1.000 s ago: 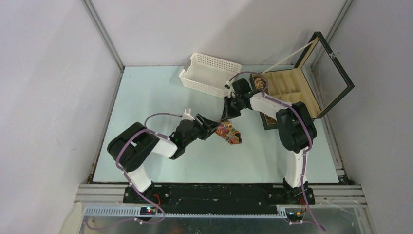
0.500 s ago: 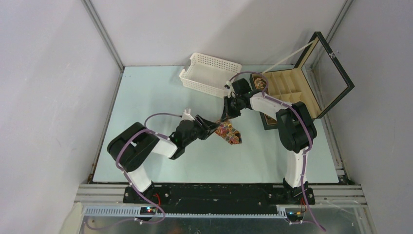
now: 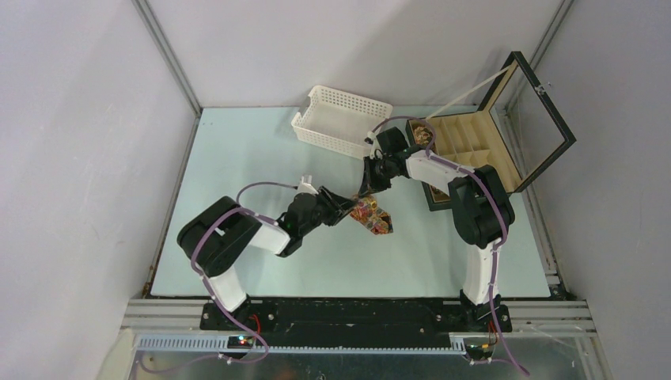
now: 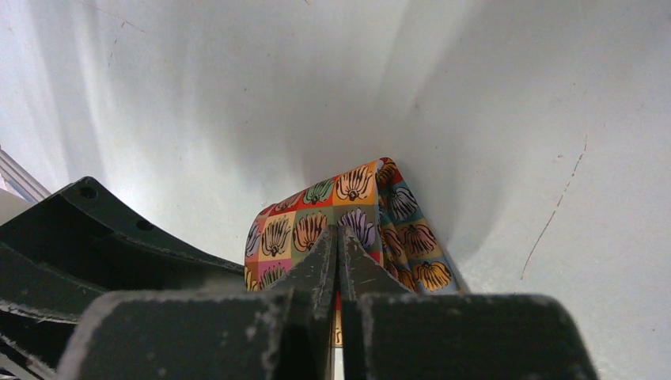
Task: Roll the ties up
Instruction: Roll the tie at the center of the board.
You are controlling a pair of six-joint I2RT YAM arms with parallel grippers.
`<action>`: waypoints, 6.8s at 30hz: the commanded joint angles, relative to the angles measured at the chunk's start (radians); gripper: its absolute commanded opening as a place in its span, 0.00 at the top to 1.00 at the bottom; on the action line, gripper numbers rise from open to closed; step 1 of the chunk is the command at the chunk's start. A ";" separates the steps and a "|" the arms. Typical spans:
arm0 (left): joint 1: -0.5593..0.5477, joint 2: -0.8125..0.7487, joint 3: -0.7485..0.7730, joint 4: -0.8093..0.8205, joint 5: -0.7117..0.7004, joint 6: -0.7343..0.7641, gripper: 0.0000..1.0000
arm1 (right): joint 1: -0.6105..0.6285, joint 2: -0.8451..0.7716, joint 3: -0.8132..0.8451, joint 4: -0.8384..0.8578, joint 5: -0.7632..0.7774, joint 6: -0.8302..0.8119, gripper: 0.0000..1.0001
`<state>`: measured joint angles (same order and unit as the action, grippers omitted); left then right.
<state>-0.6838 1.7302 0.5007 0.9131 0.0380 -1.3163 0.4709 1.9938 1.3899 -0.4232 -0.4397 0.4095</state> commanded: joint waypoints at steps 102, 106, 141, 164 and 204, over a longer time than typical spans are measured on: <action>-0.467 0.129 0.225 -0.309 -0.469 0.920 1.00 | -0.108 -0.503 -0.470 0.132 -0.009 0.293 0.61; -0.466 0.136 0.225 -0.310 -0.471 0.916 1.00 | -0.093 -0.481 -0.470 0.158 -0.013 0.300 0.65; -0.466 -0.080 0.190 -0.463 -0.389 0.873 0.72 | -0.068 -0.394 -0.506 0.221 0.031 0.285 0.85; -0.109 -0.283 0.353 -0.783 0.192 0.894 0.40 | -0.065 -0.391 -0.506 0.242 0.019 0.296 0.86; -0.053 0.117 0.631 -0.907 0.346 1.054 0.02 | -0.066 -0.397 -0.506 0.225 0.021 0.284 0.87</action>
<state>-0.7429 1.8290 1.0908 0.0105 0.3286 -0.3099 0.4019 1.5967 0.8860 -0.2066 -0.4225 0.7002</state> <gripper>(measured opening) 0.976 0.134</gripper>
